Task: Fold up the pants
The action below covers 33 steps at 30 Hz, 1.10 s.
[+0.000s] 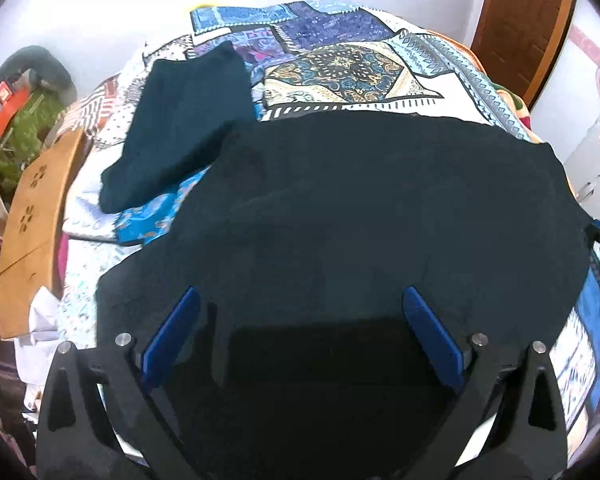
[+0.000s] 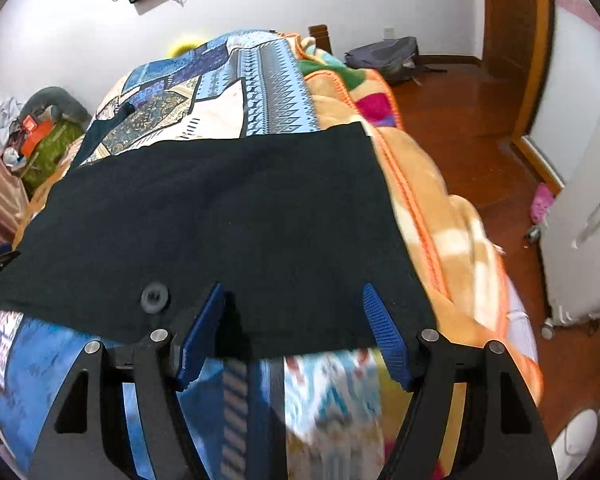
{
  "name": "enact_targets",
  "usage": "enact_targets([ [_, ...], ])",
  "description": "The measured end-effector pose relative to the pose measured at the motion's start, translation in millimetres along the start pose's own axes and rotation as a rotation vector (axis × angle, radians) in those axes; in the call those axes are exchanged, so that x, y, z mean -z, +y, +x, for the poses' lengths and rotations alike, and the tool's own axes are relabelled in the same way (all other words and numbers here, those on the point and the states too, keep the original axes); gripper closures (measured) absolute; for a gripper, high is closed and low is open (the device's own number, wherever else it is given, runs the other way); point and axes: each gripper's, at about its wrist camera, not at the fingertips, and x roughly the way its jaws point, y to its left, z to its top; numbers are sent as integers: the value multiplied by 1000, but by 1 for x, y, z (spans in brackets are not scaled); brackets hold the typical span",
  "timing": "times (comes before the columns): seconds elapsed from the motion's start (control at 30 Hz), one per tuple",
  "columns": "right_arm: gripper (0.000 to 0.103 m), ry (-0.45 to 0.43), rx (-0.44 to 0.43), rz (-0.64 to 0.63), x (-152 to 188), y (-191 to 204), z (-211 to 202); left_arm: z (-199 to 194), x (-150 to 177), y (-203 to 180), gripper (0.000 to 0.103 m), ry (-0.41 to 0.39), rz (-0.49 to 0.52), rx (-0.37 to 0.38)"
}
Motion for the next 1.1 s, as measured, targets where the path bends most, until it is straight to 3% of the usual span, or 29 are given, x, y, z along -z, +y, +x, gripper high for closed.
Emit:
enact_targets([
  [0.1, 35, 24, 36, 21, 9, -3, -5, -11, 10, 5, 0, -2, 5, -36],
  [0.27, 35, -13, -47, 162, 17, -16, -24, -23, 1, 1, 0, -33, 47, -127],
  [0.4, 34, -12, -179, 284, 17, -21, -19, -15, -14, -22, 0, -13, 78, -11],
  [0.47, 35, 10, -177, 331, 17, -24, -7, -1, -22, -43, 0, 38, 106, 47],
  [0.77, 33, -57, -175, 407, 4, -31, 21, 24, -45, -117, 0, 94, 213, 114],
  [0.87, 47, -76, -146, 408, -2, -34, 28, 31, -52, -136, 0, 100, 233, 127],
  [0.93, 72, -89, -117, 404, -6, -37, 30, 34, -58, -147, 0, 86, 242, 119],
  [1.0, 88, -99, -118, 418, -9, -44, 29, 34, -65, -154, 0, 70, 229, 130],
  [1.1, 93, -140, -143, 420, -16, -48, 19, 25, -76, -157, 0, 25, 193, 149],
])
